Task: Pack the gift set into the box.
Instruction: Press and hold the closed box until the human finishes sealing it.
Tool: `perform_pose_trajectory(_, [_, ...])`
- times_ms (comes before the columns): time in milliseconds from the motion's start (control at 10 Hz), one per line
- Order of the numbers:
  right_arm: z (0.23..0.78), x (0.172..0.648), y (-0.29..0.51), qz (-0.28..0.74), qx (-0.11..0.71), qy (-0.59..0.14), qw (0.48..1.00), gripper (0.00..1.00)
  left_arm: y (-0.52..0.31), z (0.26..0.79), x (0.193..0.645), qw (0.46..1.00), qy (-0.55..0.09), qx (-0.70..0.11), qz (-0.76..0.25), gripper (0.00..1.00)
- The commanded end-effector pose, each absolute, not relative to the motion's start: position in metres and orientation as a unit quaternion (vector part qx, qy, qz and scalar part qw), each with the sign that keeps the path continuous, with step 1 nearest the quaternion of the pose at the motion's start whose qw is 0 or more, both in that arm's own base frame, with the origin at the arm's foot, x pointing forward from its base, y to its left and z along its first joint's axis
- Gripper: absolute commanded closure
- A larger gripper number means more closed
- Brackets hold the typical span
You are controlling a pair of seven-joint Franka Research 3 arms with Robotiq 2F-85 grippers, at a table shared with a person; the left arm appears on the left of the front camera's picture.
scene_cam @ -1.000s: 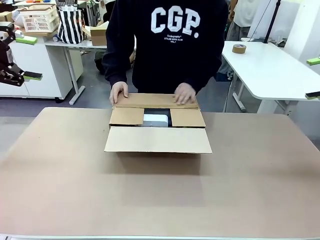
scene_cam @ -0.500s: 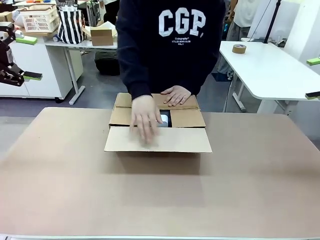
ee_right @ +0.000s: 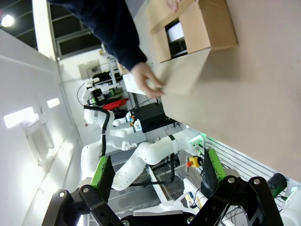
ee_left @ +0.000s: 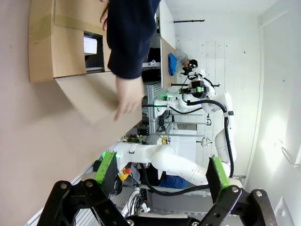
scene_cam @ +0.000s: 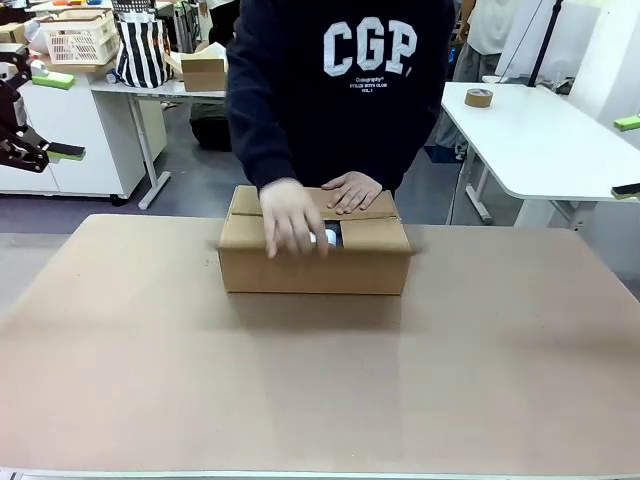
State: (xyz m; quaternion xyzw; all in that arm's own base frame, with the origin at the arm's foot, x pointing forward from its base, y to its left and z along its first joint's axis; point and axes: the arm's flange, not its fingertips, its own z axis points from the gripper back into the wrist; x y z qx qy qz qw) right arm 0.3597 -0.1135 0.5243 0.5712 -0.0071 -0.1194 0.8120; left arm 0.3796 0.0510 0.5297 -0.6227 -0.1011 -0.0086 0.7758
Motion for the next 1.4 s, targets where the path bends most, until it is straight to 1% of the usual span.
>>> perform_pose_trajectory(0, [0.5266,0.3599,-0.1138,-0.110,0.577,-0.012,0.810,0.00,0.0526,0.5290,0.3778,0.776,-0.099,-0.622,-0.017,0.00])
perform_pose_trajectory(1300, [0.5266,0.3599,-0.1138,-0.110,0.577,-0.012,0.810,0.00,0.0526,0.5290,0.3778,0.776,-0.099,-0.622,-0.017,0.00])
